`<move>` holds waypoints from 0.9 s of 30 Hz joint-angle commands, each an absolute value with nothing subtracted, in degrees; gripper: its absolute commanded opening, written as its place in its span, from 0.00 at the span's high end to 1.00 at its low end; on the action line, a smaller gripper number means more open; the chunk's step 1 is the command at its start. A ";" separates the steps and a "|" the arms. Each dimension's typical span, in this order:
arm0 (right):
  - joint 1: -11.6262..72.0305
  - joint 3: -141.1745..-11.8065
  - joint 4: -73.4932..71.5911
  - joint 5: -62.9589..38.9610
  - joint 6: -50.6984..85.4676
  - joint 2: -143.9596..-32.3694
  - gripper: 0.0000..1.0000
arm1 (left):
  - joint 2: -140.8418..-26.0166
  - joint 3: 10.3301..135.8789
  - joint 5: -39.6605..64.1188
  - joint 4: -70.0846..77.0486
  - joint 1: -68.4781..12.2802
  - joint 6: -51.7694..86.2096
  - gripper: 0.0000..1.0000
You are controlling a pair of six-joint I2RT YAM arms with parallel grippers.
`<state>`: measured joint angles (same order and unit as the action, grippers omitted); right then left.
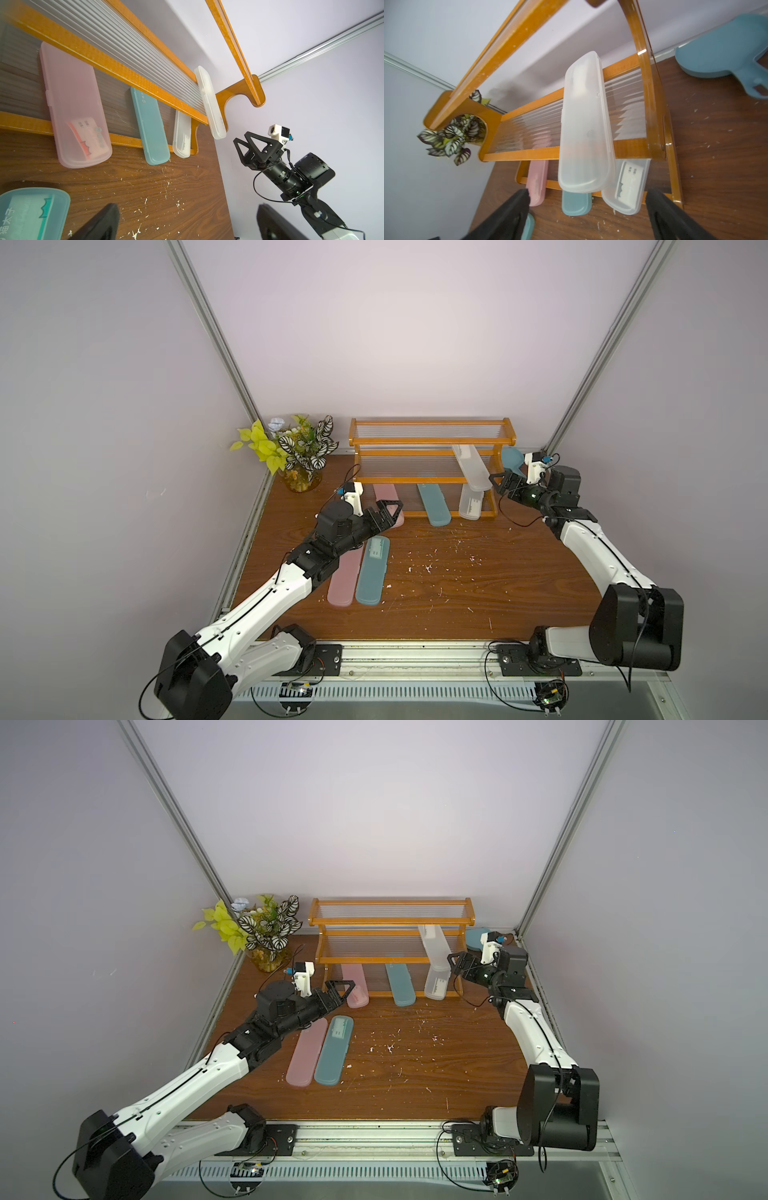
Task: Remove the pencil cases from the shelf
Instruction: Pick up the pencil case from the shelf.
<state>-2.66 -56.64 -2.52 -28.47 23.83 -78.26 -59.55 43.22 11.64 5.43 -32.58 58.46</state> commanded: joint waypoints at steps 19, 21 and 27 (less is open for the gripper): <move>4.18 -73.89 8.00 -22.59 13.30 -91.34 0.04 | -53.28 40.85 10.07 0.20 -30.79 56.99 0.02; 5.05 -73.77 7.83 -20.15 12.93 -91.32 0.04 | -52.93 40.80 10.04 -0.21 -30.53 56.95 0.02; 7.81 -73.86 8.03 -12.71 10.73 -91.38 0.04 | -51.78 40.56 10.21 -1.24 -29.70 56.95 0.02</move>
